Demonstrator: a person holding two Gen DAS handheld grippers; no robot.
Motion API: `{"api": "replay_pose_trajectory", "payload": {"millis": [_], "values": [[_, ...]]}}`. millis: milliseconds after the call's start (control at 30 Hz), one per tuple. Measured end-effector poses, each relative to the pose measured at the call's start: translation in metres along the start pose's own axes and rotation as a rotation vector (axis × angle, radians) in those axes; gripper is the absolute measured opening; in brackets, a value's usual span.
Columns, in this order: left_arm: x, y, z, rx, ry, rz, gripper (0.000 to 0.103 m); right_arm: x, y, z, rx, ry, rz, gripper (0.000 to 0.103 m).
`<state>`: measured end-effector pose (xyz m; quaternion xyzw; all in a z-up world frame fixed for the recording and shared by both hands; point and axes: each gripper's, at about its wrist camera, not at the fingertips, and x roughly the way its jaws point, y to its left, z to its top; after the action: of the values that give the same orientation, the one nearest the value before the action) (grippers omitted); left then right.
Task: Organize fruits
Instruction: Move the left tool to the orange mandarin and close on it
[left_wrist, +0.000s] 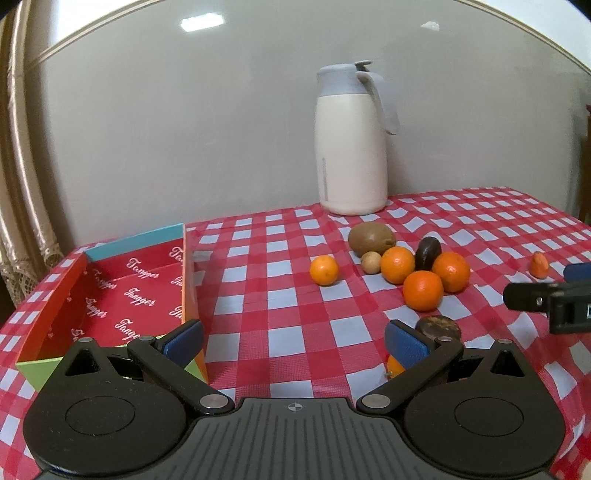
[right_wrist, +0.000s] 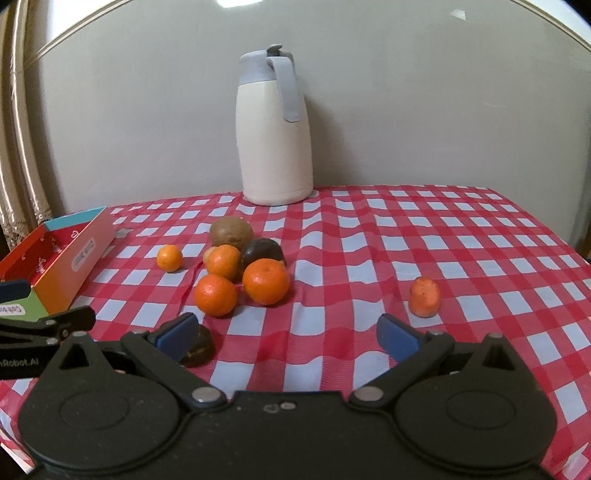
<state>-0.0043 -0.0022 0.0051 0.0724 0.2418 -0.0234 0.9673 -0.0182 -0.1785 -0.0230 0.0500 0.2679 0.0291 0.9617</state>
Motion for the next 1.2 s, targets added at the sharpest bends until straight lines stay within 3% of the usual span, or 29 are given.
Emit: {"api": "replay_pose_trajectory", "payload": {"millis": [433, 967, 1200], "values": [[-0.002, -0.032, -0.006, 0.229, -0.007, -0.115, 0.103, -0.022, -0.027, 0.002, 0.059, -0.068, -0.015, 0.103], [0.011, -0.036, -0.006, 0.186, 0.048, -0.279, 0.103, -0.036, -0.045, 0.007, 0.136, -0.117, -0.005, 0.103], [0.016, -0.041, -0.007, 0.199, 0.054, -0.267, 0.103, -0.04, -0.047, 0.008, 0.158, -0.138, 0.003, 0.103]]}}
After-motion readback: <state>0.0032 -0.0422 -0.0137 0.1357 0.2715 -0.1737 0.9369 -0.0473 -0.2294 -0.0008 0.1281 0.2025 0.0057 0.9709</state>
